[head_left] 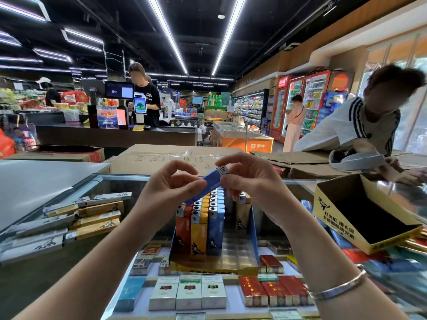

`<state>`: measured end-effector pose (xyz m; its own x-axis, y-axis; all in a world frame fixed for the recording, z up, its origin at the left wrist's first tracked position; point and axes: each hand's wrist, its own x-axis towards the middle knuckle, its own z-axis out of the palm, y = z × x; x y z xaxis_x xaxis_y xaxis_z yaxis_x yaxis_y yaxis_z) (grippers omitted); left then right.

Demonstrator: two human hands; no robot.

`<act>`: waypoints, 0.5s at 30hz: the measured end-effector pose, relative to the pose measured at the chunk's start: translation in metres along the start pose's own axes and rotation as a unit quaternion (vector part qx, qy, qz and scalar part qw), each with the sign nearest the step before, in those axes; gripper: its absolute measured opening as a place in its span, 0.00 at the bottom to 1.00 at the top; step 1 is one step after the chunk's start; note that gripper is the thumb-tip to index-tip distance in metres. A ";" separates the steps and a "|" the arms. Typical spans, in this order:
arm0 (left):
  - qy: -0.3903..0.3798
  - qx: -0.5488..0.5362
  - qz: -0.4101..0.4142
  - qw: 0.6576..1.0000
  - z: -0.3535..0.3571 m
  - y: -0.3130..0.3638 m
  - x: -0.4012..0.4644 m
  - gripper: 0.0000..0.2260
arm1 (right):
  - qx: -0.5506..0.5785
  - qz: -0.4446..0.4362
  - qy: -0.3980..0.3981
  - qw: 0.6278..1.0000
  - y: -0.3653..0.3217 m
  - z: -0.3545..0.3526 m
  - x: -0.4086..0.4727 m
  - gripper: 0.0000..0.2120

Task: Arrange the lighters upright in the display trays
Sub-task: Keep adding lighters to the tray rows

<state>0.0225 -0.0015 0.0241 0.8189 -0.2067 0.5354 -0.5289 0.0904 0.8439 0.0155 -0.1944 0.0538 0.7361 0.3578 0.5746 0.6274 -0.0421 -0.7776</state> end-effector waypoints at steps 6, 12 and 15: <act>-0.121 0.215 0.012 0.969 -0.001 -0.003 -0.005 0.23 | 0.001 0.008 0.136 0.991 -0.001 -0.015 -0.001 0.13; -0.177 0.355 0.021 0.918 0.002 -0.002 -0.008 0.26 | -0.015 0.038 0.200 0.979 0.001 -0.023 -0.001 0.12; -0.186 0.372 0.031 0.909 0.001 -0.003 -0.007 0.23 | -0.014 0.041 0.208 0.977 0.003 -0.022 0.000 0.13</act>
<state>0.0185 -0.0012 0.0180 0.7241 -0.5506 0.4153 -0.6885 -0.5418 0.4821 0.0226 -0.2149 0.0569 0.8201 -0.0584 0.5693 0.5644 -0.0824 -0.8214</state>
